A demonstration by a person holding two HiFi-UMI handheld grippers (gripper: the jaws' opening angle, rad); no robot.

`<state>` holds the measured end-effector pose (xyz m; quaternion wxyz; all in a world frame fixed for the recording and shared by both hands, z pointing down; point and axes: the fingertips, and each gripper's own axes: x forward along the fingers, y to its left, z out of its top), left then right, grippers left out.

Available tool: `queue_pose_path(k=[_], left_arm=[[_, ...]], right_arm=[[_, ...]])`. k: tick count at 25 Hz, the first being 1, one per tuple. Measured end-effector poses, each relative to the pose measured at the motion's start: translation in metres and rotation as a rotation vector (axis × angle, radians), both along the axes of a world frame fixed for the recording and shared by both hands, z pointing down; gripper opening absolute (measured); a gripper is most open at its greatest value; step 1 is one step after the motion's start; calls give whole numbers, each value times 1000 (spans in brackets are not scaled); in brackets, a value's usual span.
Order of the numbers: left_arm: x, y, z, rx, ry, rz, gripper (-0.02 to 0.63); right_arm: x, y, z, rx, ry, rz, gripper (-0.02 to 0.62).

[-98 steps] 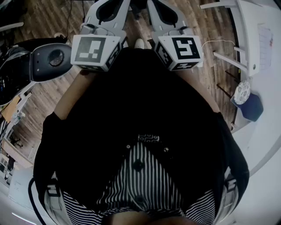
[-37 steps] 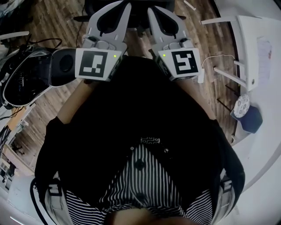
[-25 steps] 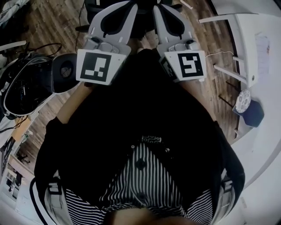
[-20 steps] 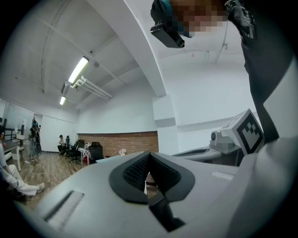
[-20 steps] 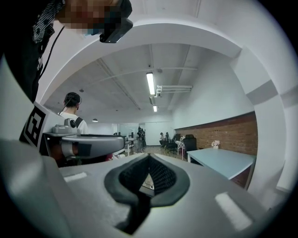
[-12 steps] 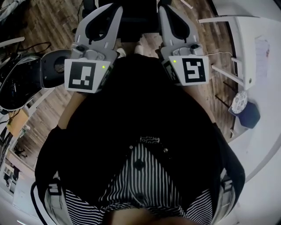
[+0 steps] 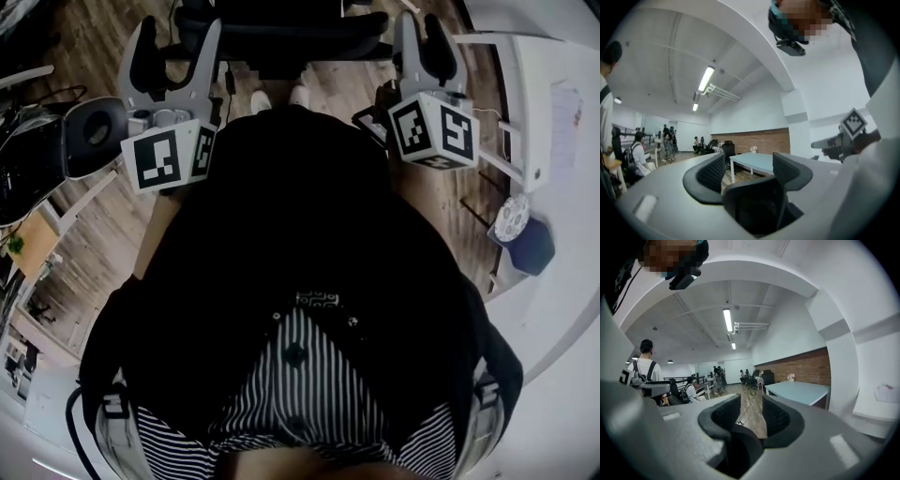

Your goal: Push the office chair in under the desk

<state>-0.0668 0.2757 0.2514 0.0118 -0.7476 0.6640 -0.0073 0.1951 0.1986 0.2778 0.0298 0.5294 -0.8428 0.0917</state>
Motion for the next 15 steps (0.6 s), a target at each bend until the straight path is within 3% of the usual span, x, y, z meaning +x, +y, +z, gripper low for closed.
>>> queue_pose_path(k=[2, 6, 10, 15], left_arm=[[9, 1, 6, -17, -47, 24, 314], [2, 0, 11, -42, -5, 10, 316], [2, 4, 6, -47, -41, -12, 272], [-4, 9, 13, -59, 17, -8, 297]], right_arm=[[4, -6, -5, 0, -12, 4, 133], [9, -7, -7, -7, -46, 4, 135], [5, 3, -3, -29, -60, -23, 135], [13, -5, 15, -112, -160, -39, 135]])
